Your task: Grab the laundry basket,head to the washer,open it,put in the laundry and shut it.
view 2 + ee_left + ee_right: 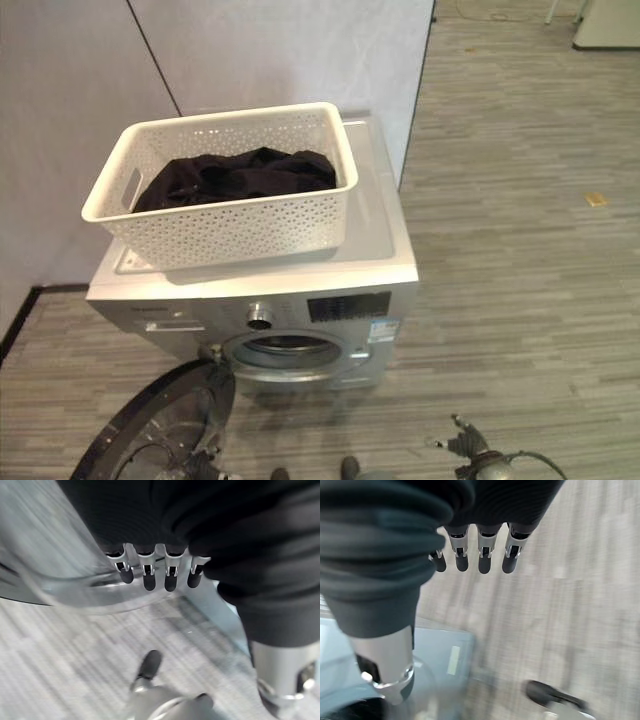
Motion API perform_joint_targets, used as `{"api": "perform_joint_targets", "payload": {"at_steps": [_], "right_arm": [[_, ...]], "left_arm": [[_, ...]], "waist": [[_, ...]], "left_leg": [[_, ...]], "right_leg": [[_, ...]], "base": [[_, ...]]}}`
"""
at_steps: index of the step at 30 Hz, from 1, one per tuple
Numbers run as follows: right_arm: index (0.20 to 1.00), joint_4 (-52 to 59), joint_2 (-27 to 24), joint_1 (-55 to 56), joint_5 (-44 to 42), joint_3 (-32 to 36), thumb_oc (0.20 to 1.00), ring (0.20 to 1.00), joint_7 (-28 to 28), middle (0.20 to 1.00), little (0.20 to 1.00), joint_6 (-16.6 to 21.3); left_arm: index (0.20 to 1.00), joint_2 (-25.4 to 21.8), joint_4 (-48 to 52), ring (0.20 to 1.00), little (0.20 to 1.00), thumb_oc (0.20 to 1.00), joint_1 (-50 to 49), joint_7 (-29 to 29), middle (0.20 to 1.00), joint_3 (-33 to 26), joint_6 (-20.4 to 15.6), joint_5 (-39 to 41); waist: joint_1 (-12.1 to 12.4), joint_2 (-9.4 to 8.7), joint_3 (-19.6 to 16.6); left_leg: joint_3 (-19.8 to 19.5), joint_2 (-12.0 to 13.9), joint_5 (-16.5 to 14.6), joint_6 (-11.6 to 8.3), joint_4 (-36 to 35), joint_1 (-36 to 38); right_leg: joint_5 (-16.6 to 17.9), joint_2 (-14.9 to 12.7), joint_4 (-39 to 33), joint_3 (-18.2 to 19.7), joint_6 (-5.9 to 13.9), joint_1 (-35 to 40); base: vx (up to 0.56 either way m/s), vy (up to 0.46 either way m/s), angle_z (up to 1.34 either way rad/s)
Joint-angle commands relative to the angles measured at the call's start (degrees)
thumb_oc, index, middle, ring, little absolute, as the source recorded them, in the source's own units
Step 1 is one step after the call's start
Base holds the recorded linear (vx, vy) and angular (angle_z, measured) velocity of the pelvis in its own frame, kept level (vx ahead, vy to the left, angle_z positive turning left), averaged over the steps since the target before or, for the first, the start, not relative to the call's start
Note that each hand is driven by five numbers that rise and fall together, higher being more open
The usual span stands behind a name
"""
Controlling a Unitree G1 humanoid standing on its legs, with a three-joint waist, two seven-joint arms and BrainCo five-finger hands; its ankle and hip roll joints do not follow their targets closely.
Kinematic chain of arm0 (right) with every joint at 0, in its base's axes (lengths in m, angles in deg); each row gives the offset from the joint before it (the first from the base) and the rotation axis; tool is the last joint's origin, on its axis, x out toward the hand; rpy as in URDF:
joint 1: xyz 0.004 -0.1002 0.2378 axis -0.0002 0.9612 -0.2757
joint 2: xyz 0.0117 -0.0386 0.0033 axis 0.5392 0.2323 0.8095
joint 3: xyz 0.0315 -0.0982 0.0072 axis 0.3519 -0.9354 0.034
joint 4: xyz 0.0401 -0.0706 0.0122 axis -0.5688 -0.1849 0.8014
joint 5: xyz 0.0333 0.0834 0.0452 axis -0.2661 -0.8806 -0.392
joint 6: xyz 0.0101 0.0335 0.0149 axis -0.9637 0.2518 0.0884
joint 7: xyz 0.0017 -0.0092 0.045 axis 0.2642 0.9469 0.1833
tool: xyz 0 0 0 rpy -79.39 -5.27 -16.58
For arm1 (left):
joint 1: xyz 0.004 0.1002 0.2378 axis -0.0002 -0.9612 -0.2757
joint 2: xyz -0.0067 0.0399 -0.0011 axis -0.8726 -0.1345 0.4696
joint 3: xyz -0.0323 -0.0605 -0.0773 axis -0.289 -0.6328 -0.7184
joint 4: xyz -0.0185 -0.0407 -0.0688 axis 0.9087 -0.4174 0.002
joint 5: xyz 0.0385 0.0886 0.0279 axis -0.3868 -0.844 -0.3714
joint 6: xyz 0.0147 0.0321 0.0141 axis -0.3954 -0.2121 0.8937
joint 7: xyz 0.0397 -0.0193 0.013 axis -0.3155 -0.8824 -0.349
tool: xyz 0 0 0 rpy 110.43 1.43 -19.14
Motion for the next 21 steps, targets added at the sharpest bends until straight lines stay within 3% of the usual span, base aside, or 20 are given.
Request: {"api": "perform_joint_targets", "payload": {"at_steps": [1, 3, 8, 9, 12, 13, 14, 15, 17, 18, 20, 21], "right_arm": [[1.0, 7.04, -4.8, 4.32, 4.0, 5.31, 1.0, 1.0, -0.69, 1.0, 1.0, 1.7], [1.0, 8.71, -5.7, 5.49, 4.57, 6.82, 1.0, 1.0, -0.69, 1.0, 1.0, 1.59], [1.0, 17.87, -13.99, 12.64, 9.38, 24.56, 1.0, 1.0, -3.35, 1.0, 1.0, 0.63], [1.0, 21.57, -17.74, 13.28, 11.83, 32.07, 1.0, 1.0, -7.04, 1.0, 1.0, 0.12], [1.0, 22.63, -21.05, 10.74, 12.21, 36.65, 1.0, 1.0, -10.59, 1.0, 1.0, -0.3], [1.0, 25.18, -26.79, 8.59, 12.19, 41.62, 1.0, 1.0, -12.95, 1.0, 1.0, 0.45], [1.0, 25.18, -26.83, 8.62, 12.18, 41.67, 1.0, 1.0, -12.95, 1.0, 1.0, 0.46], [1.0, 30.53, -33.61, 5.68, 13.12, 44.83, 1.0, 1.0, -14.17, 1.0, 1.0, 1.64], [1.0, 33.13, -39.22, 1.28, 13.24, 44.7, 1.0, 1.0, -14.46, 1.0, 1.0, 2.5], [1.0, 32.97, -39.41, 0.87, 13.22, 44.4, 1.0, 1.0, -14.47, 1.0, 1.0, 2.48], [1.0, 36.71, -45.35, -11.0, 6.88, 37.69, 1.0, 1.0, -12.43, 1.0, 1.0, 4.94], [1.0, 36.51, -45.43, -11.66, 6.9, 37.05, 1.0, 1.0, -12.47, 1.0, 1.0, 4.96]], "left_arm": [[1.0, -1.46, -2.59, 1.0, 1.0, 1.0, 0.29, 0.74, 1.0, -2.72, -0.22, -1.86], [1.0, -1.34, -2.7, 1.0, 1.0, 1.0, 0.02, 0.52, 1.0, -2.9, -0.18, -2.14], [1.0, -1.1, -0.65, 1.0, 1.0, 1.0, -1.66, -1.86, 1.0, -4.72, -0.58, -3.35], [1.0, -0.95, 0.28, 1.0, 1.0, 1.0, -1.95, -2.41, 1.0, -5.16, -0.7, -3.18], [1.0, -0.48, 1.2, 1.0, 1.0, 1.0, -1.59, -2.59, 1.0, -4.25, -0.68, -2.56], [1.0, -0.28, 1.55, 1.0, 1.0, 1.0, -1.45, -2.87, 1.0, -3.28, -0.61, -2.23], [1.0, -0.24, 1.53, 1.0, 1.0, 1.0, -1.43, -2.86, 1.0, -3.26, -0.61, -2.23], [1.0, -0.39, 1.55, 1.0, 1.0, 1.0, -1.81, -3.26, 1.0, -2.63, -0.45, -2.17], [1.0, -0.77, 1.41, 1.0, 1.0, 1.0, -2.03, -3.34, 1.0, -1.66, -0.3, -2.18], [1.0, -0.69, 1.42, 1.0, 1.0, 1.0, -1.99, -3.33, 1.0, -1.82, -0.29, -2.17], [1.0, -1.02, 1.12, 1.0, 1.0, 1.0, -2.41, -3.07, 1.0, -0.56, 0.05, -1.21], [1.0, -1.01, 1.11, 1.0, 1.0, 1.0, -2.45, -3.07, 1.0, -0.78, 0.05, -1.22]], "waist": [[-1.35, -4.56, -1.97], [-1.45, -4.59, -2.15], [-2.66, -4.65, -2.9], [-2.84, -4.72, -3.18], [-2.31, -4.76, -3.57], [-1.82, -4.95, -3.84], [-1.82, -4.91, -3.86], [-0.99, -5.18, -4.13], [0.4, -5.61, -4.5], [0.29, -5.56, -4.45], [2.54, -6.6, -4.71], [2.31, -6.57, -4.77]], "left_leg": [[1.28, 1.3, 3.43, -2.24, -0.99, 1.46], [1.48, 1.36, 3.36, -2.26, -0.99, 1.52], [1.68, 1.41, 3.02, -2.24, -0.99, 1.31], [1.44, 1.39, 2.59, -2.11, -0.99, 1.19], [0.94, 1.28, 2.72, -1.92, -0.99, 0.54], [0.55, 1.14, 2.43, -1.79, -0.99, 0.28], [0.53, 1.14, 2.43, -1.79, -0.99, 0.24], [0.07, 0.87, 1.76, -1.62, -0.99, 0.31], [-0.26, 0.73, 1.74, -1.54, -0.99, -0.15], [-0.23, 0.73, 2.1, -1.51, -0.99, -0.35], [-0.77, 0.67, 2.36, -1.52, -0.99, -0.75], [-0.77, 0.67, 2.41, -1.52, -0.99, -0.85]], "right_leg": [[11.12, -8.56, -10.3, 1.53, 9.4, 4.7], [11.29, -8.54, -10.49, 1.58, 9.51, 4.72], [12.21, -8.9, -11.17, 1.38, 10.27, 4.82], [12.08, -9.24, -11.38, 0.85, 10.58, 5.07], [12.74, -9.48, -11.8, 0.5, 10.65, 4.78], [13.03, -9.8, -12.41, 0.07, 10.84, 4.99], [13.05, -9.8, -12.43, 0.06, 10.84, 4.97], [13.04, -10.12, -12.98, -0.39, 11.21, 5.48], [13.22, -10.27, -13.19, -0.7, 11.28, 5.49], [13.51, -10.26, -13.17, -0.66, 11.21, 5.27], [13.62, -10.54, -13.15, -1.5, 11.23, 5.48], [13.67, -10.54, -13.15, -1.5, 11.22, 5.39]], "base": [[-0.01, -0.004, -0.07], [-0.01, 0.002, -0.06], [-0.01, 0.018, -0.02], [-0.01, 0.038, 0.02], [-0.03, 0.032, 0.07], [-0.01, 0.03, 0.08], [-0.01, 0.061, 0.12], [-0.02, 0.027, 0.13], [-0.02, 0.024, 0.09], [-0.01, 0.013, 0.04], [-0.03, 0.009, 0.13], [-0.02, 0.011, 0.12]]}}
